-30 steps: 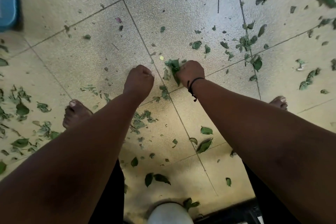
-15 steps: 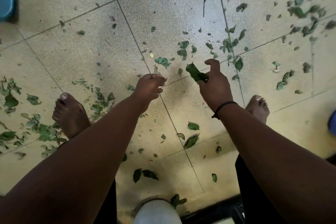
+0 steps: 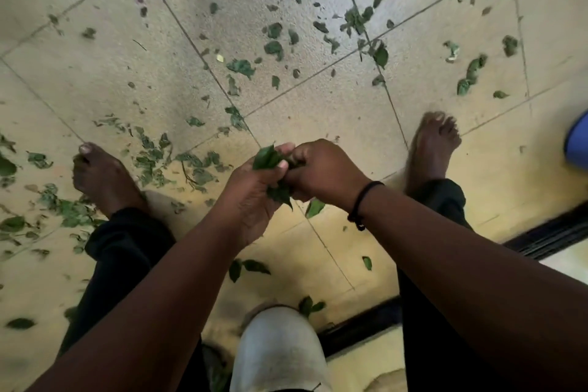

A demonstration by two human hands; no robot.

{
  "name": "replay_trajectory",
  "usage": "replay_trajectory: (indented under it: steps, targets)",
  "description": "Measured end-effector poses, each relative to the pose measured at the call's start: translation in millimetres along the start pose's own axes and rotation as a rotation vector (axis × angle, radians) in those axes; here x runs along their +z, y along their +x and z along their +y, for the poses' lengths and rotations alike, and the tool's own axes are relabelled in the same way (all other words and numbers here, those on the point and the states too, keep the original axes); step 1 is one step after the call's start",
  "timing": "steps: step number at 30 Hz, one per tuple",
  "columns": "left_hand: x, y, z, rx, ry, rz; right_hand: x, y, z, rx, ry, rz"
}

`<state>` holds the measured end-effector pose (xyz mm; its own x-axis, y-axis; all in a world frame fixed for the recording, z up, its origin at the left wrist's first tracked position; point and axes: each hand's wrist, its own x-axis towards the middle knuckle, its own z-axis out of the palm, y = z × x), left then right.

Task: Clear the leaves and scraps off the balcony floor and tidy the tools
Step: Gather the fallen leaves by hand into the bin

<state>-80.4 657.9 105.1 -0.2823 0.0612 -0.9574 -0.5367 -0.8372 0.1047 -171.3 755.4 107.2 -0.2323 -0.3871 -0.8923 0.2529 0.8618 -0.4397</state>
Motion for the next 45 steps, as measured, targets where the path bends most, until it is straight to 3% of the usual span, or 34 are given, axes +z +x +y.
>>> replay_trajectory:
  steps: [2, 3, 7, 8, 10, 13, 17, 21, 28, 35, 42, 45]
  targets:
    - [0.7, -17.3, -11.0, -0.04, -0.091, 0.078, 0.0, -13.2, 0.3, -0.053, -0.419, 0.004]
    - [-1.2, -26.0, -16.6, -0.047, -0.155, 0.106, 0.3, -17.4, 7.0, -0.045, -0.5, -0.001]
    - [-13.5, -43.0, -40.3, -0.087, -0.329, 0.21, -1.5, -13.9, 63.7, 0.089, -0.182, -0.146]
    - [-17.0, -40.0, -43.5, -0.114, -0.326, 0.25, -1.2, -6.9, 87.5, 0.111, -0.251, -0.125]
    - [-20.6, -30.7, -42.9, -0.165, -0.287, 0.308, -0.1, 7.0, 131.6, 0.155, -0.635, -0.069]
    - [-24.7, -19.0, -31.0, -0.127, -0.259, 0.309, 16.2, 26.5, 175.6, -0.037, -1.138, -0.156]
    - [-29.2, -33.4, -12.6, -0.1, -0.161, 0.277, 49.2, 56.1, 185.4, -0.354, -1.266, -0.24]
    - [-28.7, -44.7, 15.5, -0.031, -0.075, 0.209, 66.7, 84.0, 193.4, -0.344, -1.345, -0.259]
    - [-32.0, -39.1, 21.0, -0.051, -0.033, 0.251, 31.3, 94.0, 191.5, -0.262, -1.187, -0.084]
    - [-35.7, -35.0, 34.7, -0.016, -0.017, 0.251, 14.5, 116.6, 171.9, -0.146, -0.81, -0.004]
    - [-34.7, -34.4, 35.7, -0.032, 0.008, 0.234, 8.1, 112.7, 161.4, 0.187, -0.464, 0.103]
    - [-30.1, -32.9, 34.5, -0.032, 0.017, 0.236, -9.0, 100.9, 126.3, 0.229, -0.226, 0.157]
